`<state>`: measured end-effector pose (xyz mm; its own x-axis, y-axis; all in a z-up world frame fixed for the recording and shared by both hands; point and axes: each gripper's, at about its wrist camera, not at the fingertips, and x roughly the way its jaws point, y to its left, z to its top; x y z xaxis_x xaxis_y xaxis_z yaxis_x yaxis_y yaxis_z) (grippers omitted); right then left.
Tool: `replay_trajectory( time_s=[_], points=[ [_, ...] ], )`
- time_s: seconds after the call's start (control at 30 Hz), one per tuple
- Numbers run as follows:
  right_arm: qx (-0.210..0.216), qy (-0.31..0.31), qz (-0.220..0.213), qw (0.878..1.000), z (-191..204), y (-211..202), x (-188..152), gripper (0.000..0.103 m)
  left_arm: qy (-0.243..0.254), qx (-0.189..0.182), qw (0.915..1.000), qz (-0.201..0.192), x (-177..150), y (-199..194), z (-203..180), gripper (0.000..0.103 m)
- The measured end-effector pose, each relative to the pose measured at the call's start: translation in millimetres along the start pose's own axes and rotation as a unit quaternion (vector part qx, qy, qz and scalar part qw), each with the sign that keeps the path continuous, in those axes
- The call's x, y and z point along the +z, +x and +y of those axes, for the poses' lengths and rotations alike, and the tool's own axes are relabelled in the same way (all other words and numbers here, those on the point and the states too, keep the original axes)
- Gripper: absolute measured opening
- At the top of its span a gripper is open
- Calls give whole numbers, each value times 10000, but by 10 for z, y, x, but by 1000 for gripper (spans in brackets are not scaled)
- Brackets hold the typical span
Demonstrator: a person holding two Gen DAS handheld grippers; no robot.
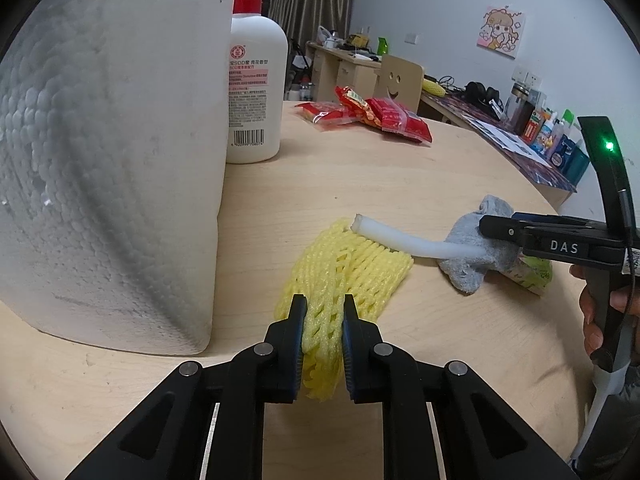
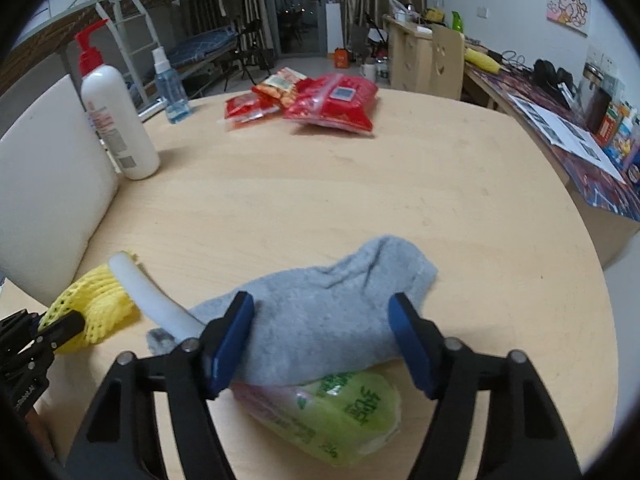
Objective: Organize soft objects
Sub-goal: 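Grasp the grey sock with the right tool while the left tool holds the net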
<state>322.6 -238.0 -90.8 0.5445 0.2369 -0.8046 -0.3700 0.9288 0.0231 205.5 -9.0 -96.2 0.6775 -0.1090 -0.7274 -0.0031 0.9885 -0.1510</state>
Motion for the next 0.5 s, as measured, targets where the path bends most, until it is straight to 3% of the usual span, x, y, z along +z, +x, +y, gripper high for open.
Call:
replay_trajectory(
  time_s=[0.37, 0.5],
  points=[
    [159, -7, -85, 9998, -2, -13, -30, 15, 7, 1, 10000, -10, 0, -1, 8, 17],
    [265, 42, -423, 9987, -25, -170, -2, 14, 15, -1, 10000, -43, 6, -5, 2, 17]
  ],
)
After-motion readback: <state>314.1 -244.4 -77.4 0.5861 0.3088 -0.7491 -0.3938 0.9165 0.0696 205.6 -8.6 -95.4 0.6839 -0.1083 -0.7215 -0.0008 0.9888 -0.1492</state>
